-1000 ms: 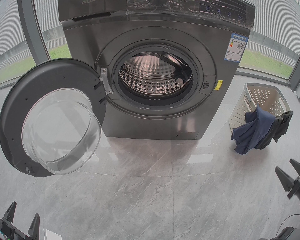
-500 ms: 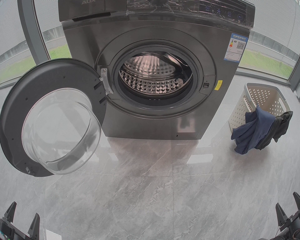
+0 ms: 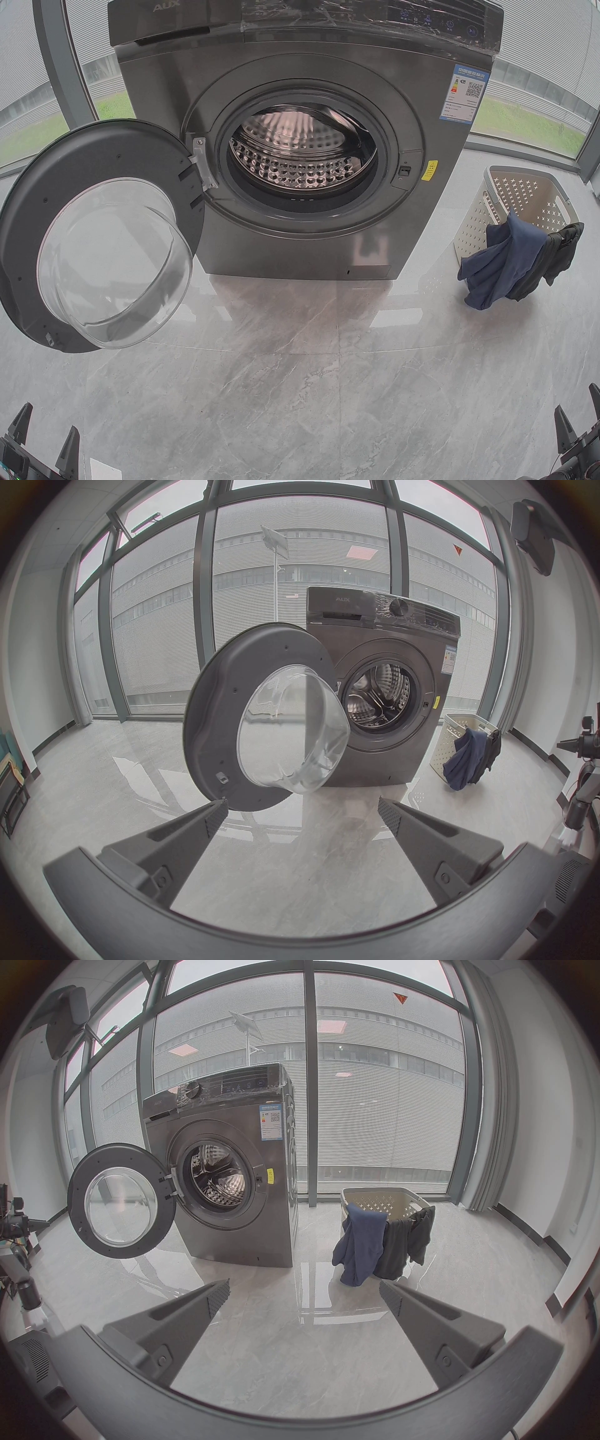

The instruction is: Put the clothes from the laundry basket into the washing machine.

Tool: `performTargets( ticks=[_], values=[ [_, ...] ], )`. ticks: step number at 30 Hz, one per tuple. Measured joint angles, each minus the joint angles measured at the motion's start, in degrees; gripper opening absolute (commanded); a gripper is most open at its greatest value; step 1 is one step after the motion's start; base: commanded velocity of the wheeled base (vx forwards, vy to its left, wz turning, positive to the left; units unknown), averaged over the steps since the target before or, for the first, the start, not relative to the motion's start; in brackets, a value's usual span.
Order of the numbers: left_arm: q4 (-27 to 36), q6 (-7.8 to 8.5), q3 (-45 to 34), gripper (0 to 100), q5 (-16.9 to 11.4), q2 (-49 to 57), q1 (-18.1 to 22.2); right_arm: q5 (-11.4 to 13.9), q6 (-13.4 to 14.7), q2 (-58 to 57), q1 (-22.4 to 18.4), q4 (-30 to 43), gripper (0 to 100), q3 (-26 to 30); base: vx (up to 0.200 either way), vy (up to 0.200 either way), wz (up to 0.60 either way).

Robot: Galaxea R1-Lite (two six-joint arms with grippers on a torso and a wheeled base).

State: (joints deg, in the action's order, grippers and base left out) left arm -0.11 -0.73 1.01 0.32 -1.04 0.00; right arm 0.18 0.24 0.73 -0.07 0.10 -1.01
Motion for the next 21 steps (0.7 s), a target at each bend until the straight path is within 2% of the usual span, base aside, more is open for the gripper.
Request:
performTargets(
  ticks=[21],
  values=[
    [0.0, -0.55, 0.0, 100, 0.0, 0.0, 0.0, -0.2, 0.1, -0.1, 0.0, -0.1, 100, 0.0, 0.000, -0.200, 0.00]
  ],
)
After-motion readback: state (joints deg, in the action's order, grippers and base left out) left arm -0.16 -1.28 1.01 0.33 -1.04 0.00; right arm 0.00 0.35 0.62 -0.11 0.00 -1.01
